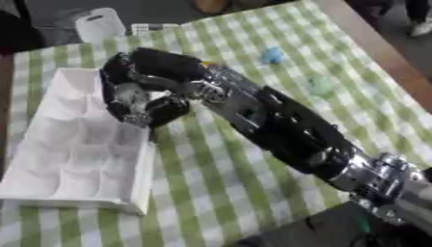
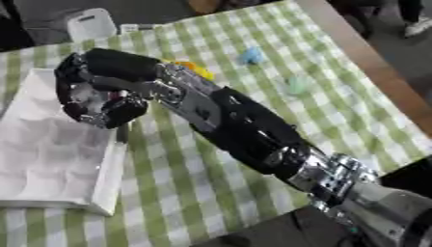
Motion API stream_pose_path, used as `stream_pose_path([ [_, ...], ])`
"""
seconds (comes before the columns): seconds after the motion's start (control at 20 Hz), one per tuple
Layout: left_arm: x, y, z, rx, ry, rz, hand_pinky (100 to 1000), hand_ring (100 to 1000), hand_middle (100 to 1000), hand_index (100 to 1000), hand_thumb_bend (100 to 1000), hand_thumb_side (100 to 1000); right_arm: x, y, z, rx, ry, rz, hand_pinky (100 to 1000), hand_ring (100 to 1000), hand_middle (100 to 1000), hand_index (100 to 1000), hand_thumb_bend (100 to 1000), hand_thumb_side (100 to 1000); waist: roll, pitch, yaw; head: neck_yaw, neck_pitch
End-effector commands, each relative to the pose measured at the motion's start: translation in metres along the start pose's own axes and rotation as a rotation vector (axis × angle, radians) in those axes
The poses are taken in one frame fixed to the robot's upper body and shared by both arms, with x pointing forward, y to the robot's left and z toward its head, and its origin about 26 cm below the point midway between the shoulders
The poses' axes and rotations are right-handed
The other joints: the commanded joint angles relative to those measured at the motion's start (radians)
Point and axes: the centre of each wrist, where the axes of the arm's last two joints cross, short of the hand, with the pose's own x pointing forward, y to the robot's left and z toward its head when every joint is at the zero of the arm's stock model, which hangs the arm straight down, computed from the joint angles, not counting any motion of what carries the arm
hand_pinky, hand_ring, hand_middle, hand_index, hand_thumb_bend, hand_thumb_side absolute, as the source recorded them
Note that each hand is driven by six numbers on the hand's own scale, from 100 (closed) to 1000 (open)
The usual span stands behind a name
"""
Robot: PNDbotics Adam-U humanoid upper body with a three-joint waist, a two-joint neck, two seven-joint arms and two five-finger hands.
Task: Pick up objects on the table and place them in the box.
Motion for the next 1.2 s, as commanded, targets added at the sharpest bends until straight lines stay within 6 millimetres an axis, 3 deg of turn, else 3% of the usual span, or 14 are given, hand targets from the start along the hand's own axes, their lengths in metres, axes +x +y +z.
stream_pose_path([
  [0.05, 0.01, -0.002, -0.007, -0.012, -0.042, 0.006, 738, 693, 953, 850, 211, 879, 0.005, -0.009, -0.008, 0.05, -0.079, 0.061, 100, 326, 573, 667, 100, 100, -0.014, -0.024, 0.005, -0.004, -0.013],
  [0.3, 0.012, -0.007, -0.009, -0.032, -0.056, 0.019, 737, 693, 953, 849, 212, 875, 0.007, -0.009, -0.012, 0.121, -0.152, 0.099, 100, 314, 570, 662, 100, 100, -0.013, -0.021, 0.021, -0.009, -0.018],
  [0.9, 0.019, -0.02, -0.015, -0.083, -0.085, 0.058, 735, 693, 951, 848, 217, 865, -0.003, 0.001, -0.013, 0.13, -0.142, 0.127, 100, 348, 624, 711, 100, 100, -0.005, -0.015, 0.07, -0.022, -0.034],
  [1.0, 0.019, -0.022, -0.016, -0.09, -0.088, 0.062, 735, 693, 950, 848, 216, 864, -0.004, 0.003, -0.013, 0.14, -0.144, 0.128, 110, 384, 682, 768, 100, 100, -0.004, -0.014, 0.073, -0.022, -0.035],
  [1.05, 0.02, -0.023, -0.016, -0.094, -0.09, 0.064, 735, 693, 950, 848, 217, 862, -0.005, 0.004, -0.012, 0.146, -0.141, 0.126, 183, 434, 772, 827, 100, 150, -0.003, -0.014, 0.075, -0.023, -0.035],
  [1.1, 0.02, -0.024, -0.017, -0.099, -0.092, 0.067, 735, 693, 950, 848, 217, 862, -0.007, 0.006, -0.011, 0.151, -0.134, 0.121, 183, 434, 772, 827, 100, 150, -0.003, -0.013, 0.077, -0.024, -0.036],
  [1.15, 0.02, -0.025, -0.017, -0.102, -0.094, 0.069, 735, 693, 950, 848, 217, 862, -0.008, 0.007, -0.011, 0.154, -0.128, 0.118, 262, 486, 847, 899, 100, 217, -0.003, -0.013, 0.079, -0.024, -0.037],
  [1.2, 0.021, -0.026, -0.017, -0.107, -0.095, 0.072, 735, 693, 950, 848, 216, 862, -0.01, 0.008, -0.01, 0.159, -0.117, 0.119, 292, 508, 870, 921, 100, 220, -0.002, -0.013, 0.082, -0.024, -0.038],
])
